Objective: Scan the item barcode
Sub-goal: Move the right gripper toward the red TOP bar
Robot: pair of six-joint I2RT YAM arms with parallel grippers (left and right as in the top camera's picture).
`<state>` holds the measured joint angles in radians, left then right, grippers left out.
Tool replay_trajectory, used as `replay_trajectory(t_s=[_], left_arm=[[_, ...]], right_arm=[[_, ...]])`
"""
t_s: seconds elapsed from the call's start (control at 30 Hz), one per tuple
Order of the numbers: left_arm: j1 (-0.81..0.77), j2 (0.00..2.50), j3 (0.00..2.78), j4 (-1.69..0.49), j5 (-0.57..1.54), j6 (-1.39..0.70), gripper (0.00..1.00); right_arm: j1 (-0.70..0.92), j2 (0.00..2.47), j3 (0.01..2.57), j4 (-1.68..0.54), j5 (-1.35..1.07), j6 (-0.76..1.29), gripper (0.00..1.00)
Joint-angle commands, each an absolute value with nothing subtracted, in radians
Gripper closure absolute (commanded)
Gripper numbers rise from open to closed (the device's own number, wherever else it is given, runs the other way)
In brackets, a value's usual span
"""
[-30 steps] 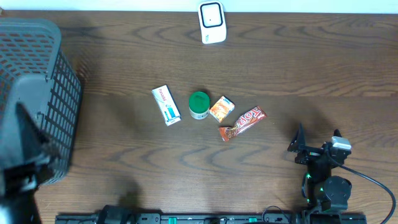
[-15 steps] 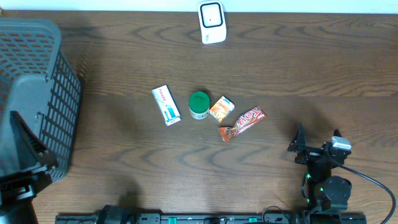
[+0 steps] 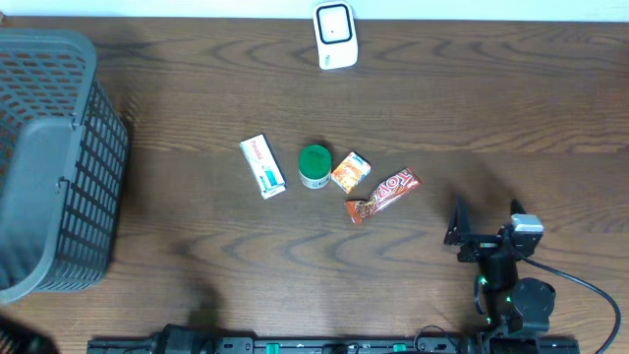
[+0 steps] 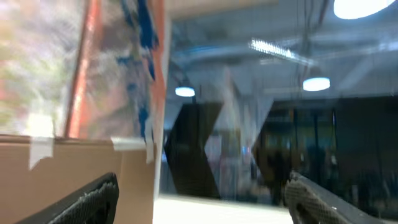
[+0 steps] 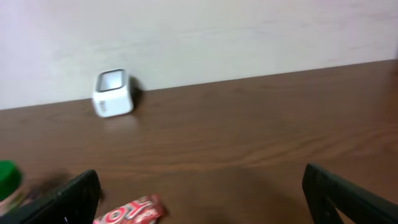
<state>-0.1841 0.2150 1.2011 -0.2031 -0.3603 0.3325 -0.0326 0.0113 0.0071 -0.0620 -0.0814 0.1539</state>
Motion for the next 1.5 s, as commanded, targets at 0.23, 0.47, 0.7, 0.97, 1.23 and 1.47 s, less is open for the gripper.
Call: replay_trajectory(t_s=[0.23, 0.47, 0.7, 0.97, 1.23, 1.47], left_arm=[[-0.180, 0.144, 1.104, -0.143, -0.348, 0.324, 0.14], [-0.180, 0.007, 1.049, -0.091, -0.347, 0.324, 0.14], [-0.175, 0.007, 1.049, -0.068, -0.355, 0.327, 0.14], [-0.175, 0.015, 1.049, -0.069, -0.355, 0.327, 0.14], [-0.175, 0.102, 1.049, -0.063, -0.351, 0.311, 0.14], [-0.175, 0.115, 0.969, -0.098, -0.347, 0.120, 0.14]], right_arm=[[-0.036, 0.012, 0.190, -0.148, -0.218, 0.212, 0.01], [-0.036, 0.034, 0.287, -0.214, -0.244, 0.208, 0.01], [-0.036, 0.096, 0.342, -0.261, -0.324, 0.209, 0.01], [-0.036, 0.274, 0.498, -0.435, -0.323, 0.212, 0.01], [-0.032, 0.463, 0.620, -0.511, -0.464, 0.212, 0.01], [-0.032, 0.484, 0.619, -0.530, -0.604, 0.216, 0.01]])
